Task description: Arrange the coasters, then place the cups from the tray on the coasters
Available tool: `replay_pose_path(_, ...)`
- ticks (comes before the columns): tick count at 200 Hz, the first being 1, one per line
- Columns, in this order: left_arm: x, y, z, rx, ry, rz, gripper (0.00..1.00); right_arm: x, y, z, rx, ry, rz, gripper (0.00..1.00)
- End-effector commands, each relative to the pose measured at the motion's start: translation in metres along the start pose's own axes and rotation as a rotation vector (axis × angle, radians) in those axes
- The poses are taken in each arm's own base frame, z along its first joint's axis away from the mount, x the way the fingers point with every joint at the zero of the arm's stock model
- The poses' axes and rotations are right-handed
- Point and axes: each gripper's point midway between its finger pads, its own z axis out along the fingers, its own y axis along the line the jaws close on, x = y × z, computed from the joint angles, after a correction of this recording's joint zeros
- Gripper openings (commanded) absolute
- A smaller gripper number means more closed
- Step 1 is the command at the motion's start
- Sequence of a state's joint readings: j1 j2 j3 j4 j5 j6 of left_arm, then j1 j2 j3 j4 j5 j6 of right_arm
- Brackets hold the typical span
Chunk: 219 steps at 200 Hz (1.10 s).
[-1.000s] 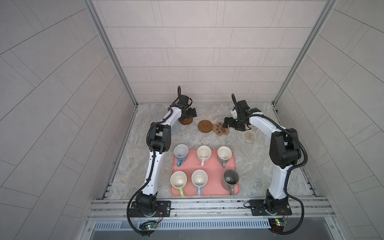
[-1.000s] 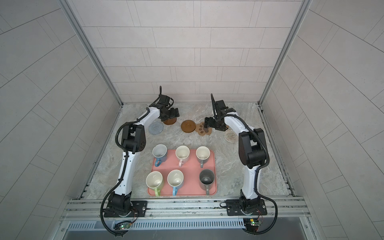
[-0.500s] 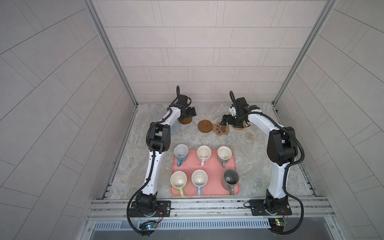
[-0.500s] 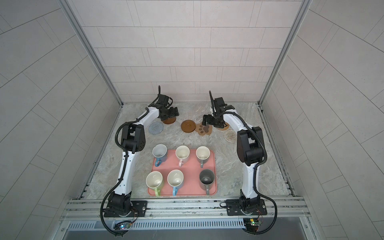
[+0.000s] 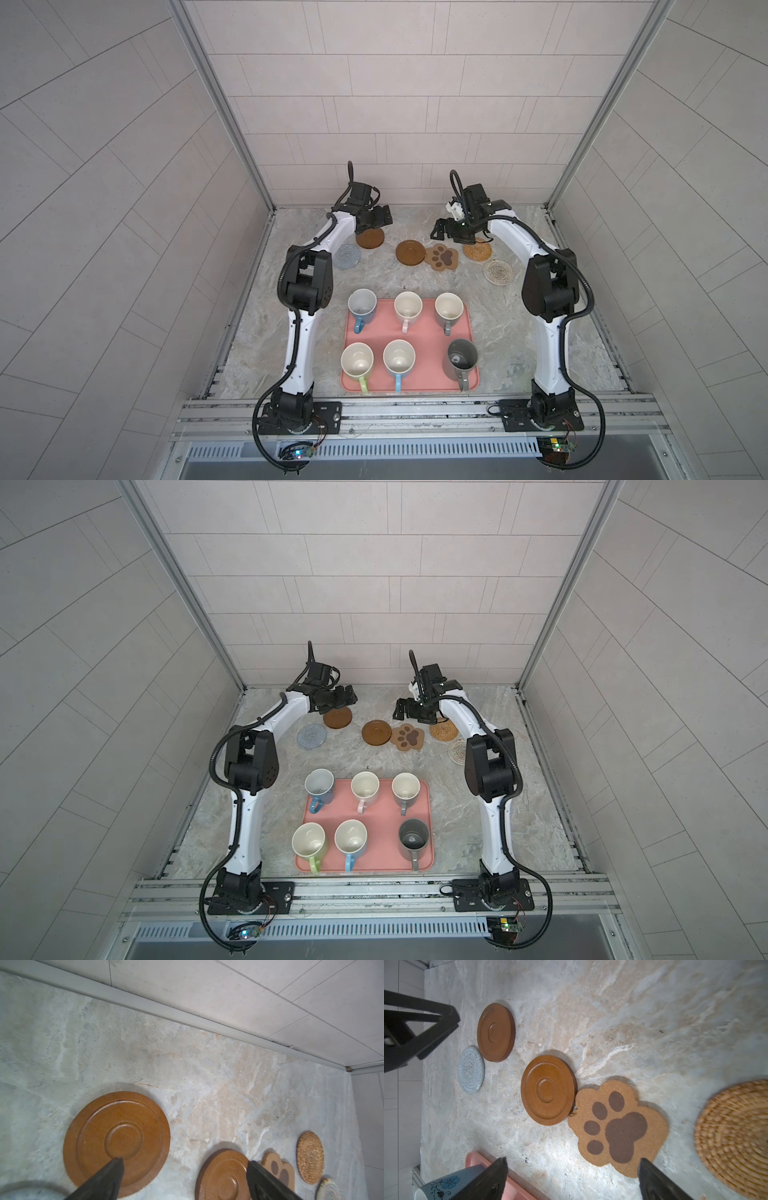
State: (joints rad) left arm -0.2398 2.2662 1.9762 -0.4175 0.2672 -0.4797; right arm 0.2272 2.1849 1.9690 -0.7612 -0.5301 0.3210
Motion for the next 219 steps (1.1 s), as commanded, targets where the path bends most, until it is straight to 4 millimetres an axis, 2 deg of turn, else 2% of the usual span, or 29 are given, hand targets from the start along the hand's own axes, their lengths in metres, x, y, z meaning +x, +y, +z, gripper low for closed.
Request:
replay_pose_path(1, -0.021, -0.005, -0.025, 0.026, -0.103, -0.016, 1.0, 0.008, 0.02, 0.016, -0.057, 0.061, -0.036, 0.99)
replay_pose_path(36, -0.013, 0.009, -0.041, 0.003, -0.122, -0.044, 1.0, 0.008, 0.037, 0.042, -0.101, 0.091, -0.06, 0.99)
replay_pose_path(90, 0.008, 0.038, -0.043, -0.054, -0.091, -0.088, 1.0, 0.012, 0.059, 0.076, -0.154, 0.153, -0.105, 0.99)
replay_pose_path(156, 0.02, 0.057, -0.049, -0.08, -0.078, -0.116, 1.0, 0.015, 0.079, 0.101, -0.256, 0.173, -0.109, 0.99)
replay_pose_path(219, 0.023, 0.063, -0.056, -0.089, -0.082, -0.127, 1.0, 0.027, 0.078, 0.122, -0.27, 0.211, -0.094, 0.99)
